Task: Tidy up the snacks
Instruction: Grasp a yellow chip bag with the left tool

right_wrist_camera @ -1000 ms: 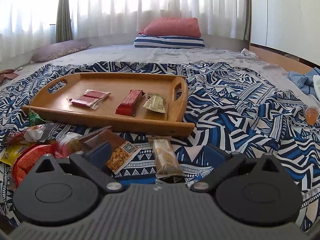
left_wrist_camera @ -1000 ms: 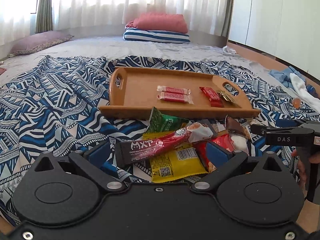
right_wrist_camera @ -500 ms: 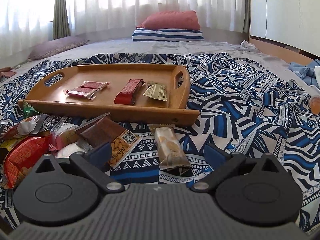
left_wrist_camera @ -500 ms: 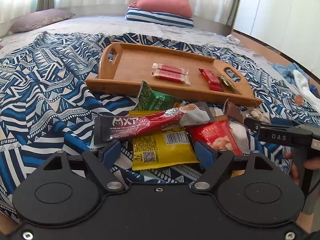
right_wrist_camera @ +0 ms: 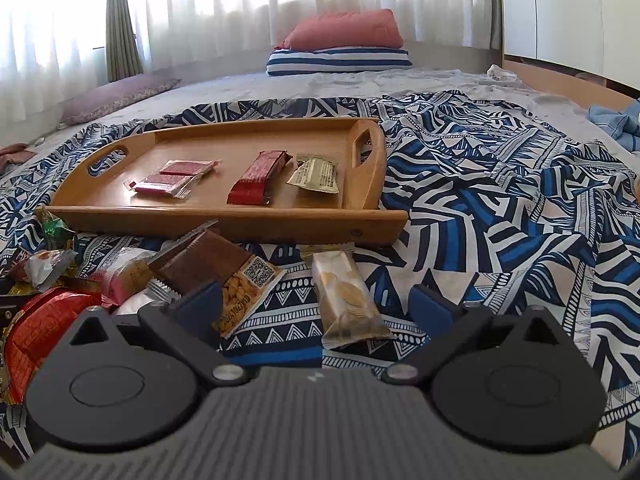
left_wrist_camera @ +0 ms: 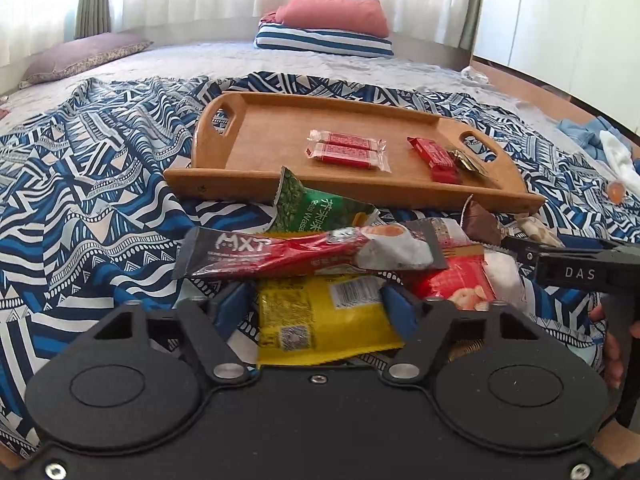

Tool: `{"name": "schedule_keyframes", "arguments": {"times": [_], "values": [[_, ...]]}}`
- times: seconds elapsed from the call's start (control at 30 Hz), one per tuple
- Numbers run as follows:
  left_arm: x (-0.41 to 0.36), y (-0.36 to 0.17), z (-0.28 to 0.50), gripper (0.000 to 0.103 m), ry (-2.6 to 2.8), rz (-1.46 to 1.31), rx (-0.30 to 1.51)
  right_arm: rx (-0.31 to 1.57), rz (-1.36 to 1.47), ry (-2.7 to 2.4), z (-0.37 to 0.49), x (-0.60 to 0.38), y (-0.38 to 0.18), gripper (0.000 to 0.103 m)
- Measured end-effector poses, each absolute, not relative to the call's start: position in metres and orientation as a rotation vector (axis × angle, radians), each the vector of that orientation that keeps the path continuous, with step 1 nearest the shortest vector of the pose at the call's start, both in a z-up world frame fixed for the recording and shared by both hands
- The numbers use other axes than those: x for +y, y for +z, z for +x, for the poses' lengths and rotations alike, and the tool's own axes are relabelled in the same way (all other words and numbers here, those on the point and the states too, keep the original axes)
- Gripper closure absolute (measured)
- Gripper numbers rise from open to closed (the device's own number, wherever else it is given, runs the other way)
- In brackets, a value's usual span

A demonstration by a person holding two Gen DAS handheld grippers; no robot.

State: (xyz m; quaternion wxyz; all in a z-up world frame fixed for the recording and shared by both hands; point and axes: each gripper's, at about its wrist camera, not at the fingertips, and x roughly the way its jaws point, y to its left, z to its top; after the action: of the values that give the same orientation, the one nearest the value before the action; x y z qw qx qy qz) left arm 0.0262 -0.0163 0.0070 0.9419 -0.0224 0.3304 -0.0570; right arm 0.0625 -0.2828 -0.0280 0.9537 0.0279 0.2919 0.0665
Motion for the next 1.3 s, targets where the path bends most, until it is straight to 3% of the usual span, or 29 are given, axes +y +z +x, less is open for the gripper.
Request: {"name": "schedule_keyframes", "arguments": {"times": [0.07, 0.5, 1.1, 1.3], "values": [[-0.013, 0.009, 0.023, 0.050, -0.107, -0.062, 0.665, 0.586, 0.053, 0.135, 0.061, -0.283, -0.029, 0.000], [-0.006, 0.028, 0.006, 0.050, -0.136, -0.096, 0.647, 0.577, 0.021, 0.134, 0.058, -0.280, -0.028, 0.000], [0.012, 0.020, 0.009, 0.050, -0.089, -0.119, 0.683, 0.773, 0.038, 0.002, 0.076, -0.282, -0.010, 0.000], [0.012, 0.018, 0.010, 0.050, -0.085, -0.124, 0.686, 0.753, 0.022, 0.027, 0.075, -0.283, -0.014, 0.000]]}}
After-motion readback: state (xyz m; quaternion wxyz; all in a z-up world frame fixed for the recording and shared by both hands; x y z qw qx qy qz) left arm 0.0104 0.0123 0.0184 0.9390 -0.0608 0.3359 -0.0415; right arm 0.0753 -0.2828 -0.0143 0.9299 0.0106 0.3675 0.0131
